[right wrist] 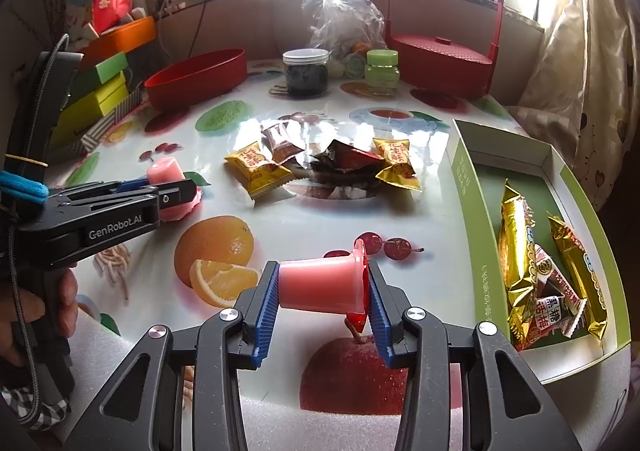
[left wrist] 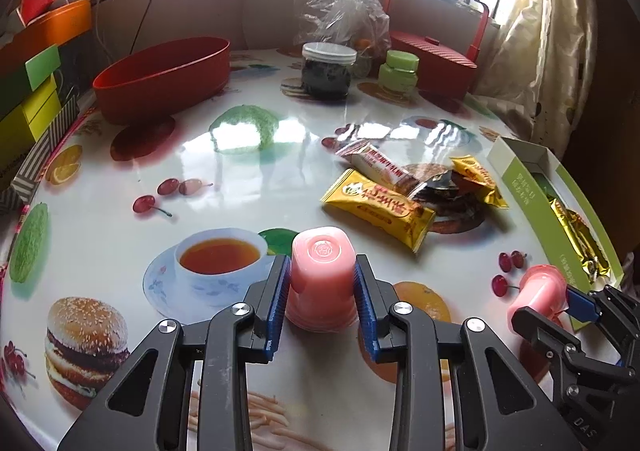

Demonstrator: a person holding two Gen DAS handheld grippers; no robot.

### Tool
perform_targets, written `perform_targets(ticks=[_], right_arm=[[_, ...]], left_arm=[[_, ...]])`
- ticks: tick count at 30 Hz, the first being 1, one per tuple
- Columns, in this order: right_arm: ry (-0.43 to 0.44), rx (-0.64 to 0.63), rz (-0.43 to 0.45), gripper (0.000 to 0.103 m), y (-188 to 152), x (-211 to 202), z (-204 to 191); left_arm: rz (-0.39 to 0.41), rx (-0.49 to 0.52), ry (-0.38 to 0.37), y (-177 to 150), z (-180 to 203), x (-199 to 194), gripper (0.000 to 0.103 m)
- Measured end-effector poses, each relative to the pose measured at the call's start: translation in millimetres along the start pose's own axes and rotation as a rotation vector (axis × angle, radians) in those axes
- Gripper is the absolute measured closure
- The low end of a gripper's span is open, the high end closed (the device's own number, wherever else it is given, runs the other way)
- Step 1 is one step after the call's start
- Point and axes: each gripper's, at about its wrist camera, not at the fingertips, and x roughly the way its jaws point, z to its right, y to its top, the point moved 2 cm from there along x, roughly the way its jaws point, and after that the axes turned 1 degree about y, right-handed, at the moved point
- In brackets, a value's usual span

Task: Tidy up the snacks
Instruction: 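Lift both held jelly cups and carry them over the green gift box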

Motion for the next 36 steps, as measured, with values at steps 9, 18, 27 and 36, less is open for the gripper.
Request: perform_targets(ticks=[9,18,27,36], right_arm=[[-0.004,0.012,0.035,0.063,3.4,-14.1,4.3],[-0.02,0.043,0.08,0.063,5.9,-36.8,16.9],[-0.064,0.074,0.121,0.063,8.6,-58.0,36.8],[-0.115,0.122,0.141,0.063,4.0,-74.4,67.4]], left_arm=[[0.027,0.033,-0.026,6.4,15.4,-16.8,0.07],[0.048,0.076,-0.072,11.5,38.5,-30.4,0.07],[0.057,0.121,-0.132,18.9,68.5,-36.3,0.07],[0.059,0.162,-0.178,25.4,95.5,-37.7,0.07]])
